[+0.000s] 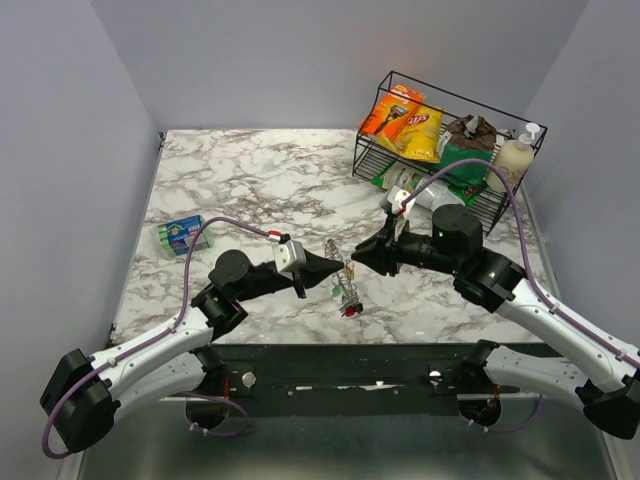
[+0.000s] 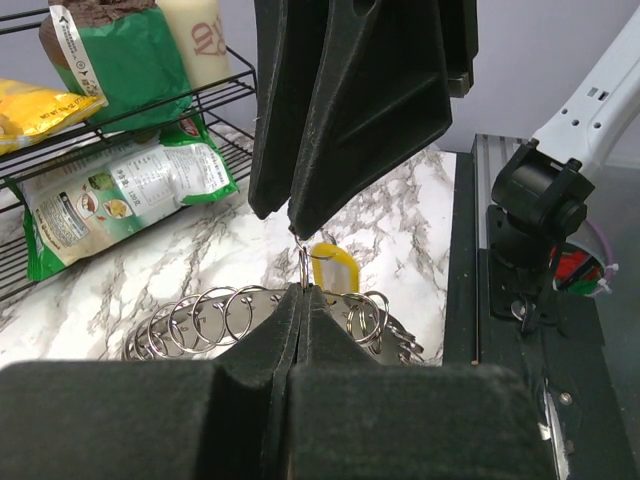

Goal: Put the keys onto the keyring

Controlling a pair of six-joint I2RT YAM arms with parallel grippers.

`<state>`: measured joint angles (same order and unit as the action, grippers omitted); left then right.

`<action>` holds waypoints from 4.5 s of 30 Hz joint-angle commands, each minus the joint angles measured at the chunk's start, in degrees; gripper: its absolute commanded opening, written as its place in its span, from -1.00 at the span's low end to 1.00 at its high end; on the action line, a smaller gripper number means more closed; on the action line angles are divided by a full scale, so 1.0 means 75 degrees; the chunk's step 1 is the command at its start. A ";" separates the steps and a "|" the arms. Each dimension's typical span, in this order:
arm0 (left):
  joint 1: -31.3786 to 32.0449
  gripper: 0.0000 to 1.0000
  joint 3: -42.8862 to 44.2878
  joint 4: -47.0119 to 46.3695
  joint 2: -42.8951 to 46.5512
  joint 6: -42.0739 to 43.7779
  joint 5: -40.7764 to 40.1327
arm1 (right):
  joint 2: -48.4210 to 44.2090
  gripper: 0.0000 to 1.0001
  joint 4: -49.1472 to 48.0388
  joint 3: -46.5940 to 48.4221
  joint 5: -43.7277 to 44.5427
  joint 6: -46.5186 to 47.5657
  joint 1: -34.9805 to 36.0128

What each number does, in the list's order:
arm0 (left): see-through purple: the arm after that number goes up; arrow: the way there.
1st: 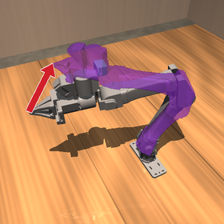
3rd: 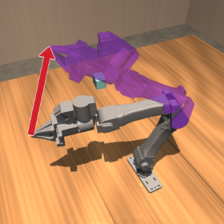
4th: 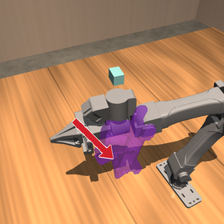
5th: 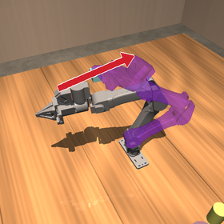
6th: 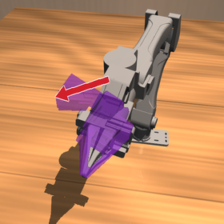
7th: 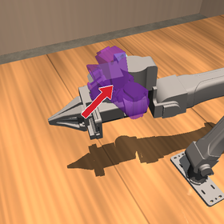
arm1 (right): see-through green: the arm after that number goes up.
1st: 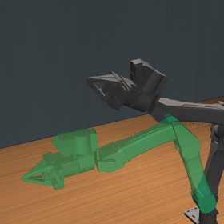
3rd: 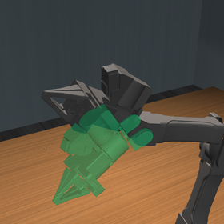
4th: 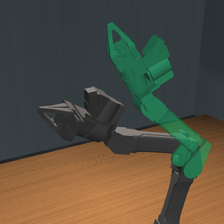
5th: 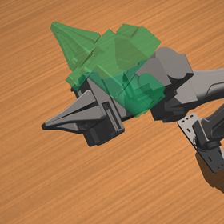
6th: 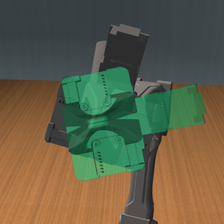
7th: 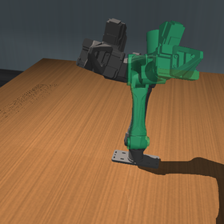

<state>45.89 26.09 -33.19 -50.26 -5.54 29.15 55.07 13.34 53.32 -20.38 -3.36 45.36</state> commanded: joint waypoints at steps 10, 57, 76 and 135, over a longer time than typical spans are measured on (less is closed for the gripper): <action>0.0045 -1.00 0.0061 -0.0602 0.0244 0.0153 -0.0253 | -0.0065 -0.94 -0.0092 -0.0125 -0.0048 0.0096 -0.0025; 0.0034 -1.00 0.0647 0.0804 0.0713 0.1348 0.2418 | -0.0709 -0.24 -0.1240 -0.1309 -0.3599 0.1490 -0.0189; 0.0045 -1.00 0.0600 0.0523 0.0818 0.1243 0.2407 | -0.0557 -0.97 -0.1275 -0.1379 -0.3704 0.1502 -0.0189; 0.0034 -1.00 0.0237 0.0523 0.1147 0.1348 0.1704 | -0.1307 0.64 -0.2037 -0.2386 -0.1199 0.1233 -0.0189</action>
<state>45.89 28.32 -26.30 -43.51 3.11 45.28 47.40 -1.93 37.95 -38.02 6.02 43.81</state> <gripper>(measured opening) 0.008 0.742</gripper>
